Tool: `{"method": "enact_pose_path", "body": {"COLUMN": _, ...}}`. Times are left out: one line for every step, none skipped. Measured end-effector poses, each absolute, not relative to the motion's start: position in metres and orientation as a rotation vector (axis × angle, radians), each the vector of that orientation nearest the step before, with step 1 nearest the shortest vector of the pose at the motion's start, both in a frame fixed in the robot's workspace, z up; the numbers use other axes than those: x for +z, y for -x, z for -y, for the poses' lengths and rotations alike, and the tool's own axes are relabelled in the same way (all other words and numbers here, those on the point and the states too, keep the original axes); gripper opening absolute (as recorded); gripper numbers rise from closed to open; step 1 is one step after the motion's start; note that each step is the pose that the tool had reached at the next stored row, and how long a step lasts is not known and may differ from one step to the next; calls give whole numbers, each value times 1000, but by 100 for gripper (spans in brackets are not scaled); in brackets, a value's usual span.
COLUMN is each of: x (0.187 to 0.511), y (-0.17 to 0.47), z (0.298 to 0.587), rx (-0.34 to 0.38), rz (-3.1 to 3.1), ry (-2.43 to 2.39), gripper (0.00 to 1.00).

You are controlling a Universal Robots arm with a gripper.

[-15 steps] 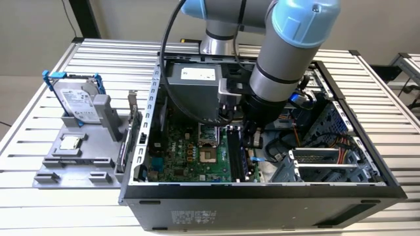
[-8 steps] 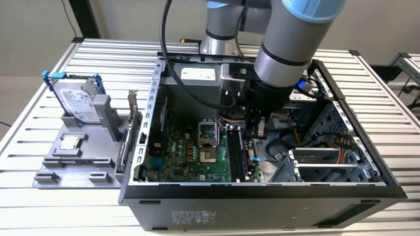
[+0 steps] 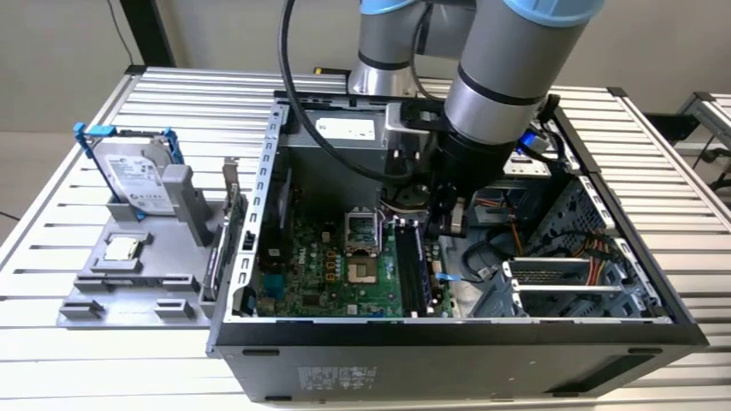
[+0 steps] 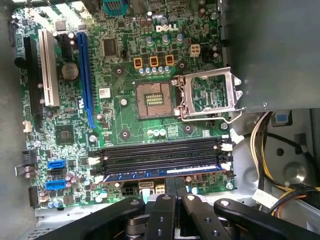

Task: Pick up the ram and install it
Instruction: 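Press down the ram until it locks into place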

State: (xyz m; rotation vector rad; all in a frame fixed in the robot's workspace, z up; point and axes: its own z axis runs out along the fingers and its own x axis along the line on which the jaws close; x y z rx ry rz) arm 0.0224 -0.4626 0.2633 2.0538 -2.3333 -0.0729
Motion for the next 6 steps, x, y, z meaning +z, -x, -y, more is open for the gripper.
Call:
{"method": "enact_pose_path", "body": {"x": 263, "y": -22, "z": 463, "rx": -73, "rz": 2333, "ry": -2054, "gripper": 0}}
{"method": "enact_pose_path", "body": {"x": 264, "y": -22, "z": 463, "rx": -73, "rz": 2333, "ry": -2054, "gripper": 0}}
{"method": "enact_pose_path", "body": {"x": 264, "y": -22, "z": 463, "rx": -73, "rz": 2333, "ry": -2054, "gripper": 0}}
{"method": "enact_pose_path", "body": {"x": 264, "y": -22, "z": 463, "rx": -73, "rz": 2333, "ry": -2054, "gripper": 0}}
{"method": "enact_pose_path", "body": {"x": 264, "y": -22, "z": 463, "rx": -73, "rz": 2333, "ry": -2054, "gripper": 0}}
{"method": "enact_pose_path", "body": {"x": 264, "y": -22, "z": 463, "rx": -73, "rz": 2333, "ry": -2054, "gripper": 0}}
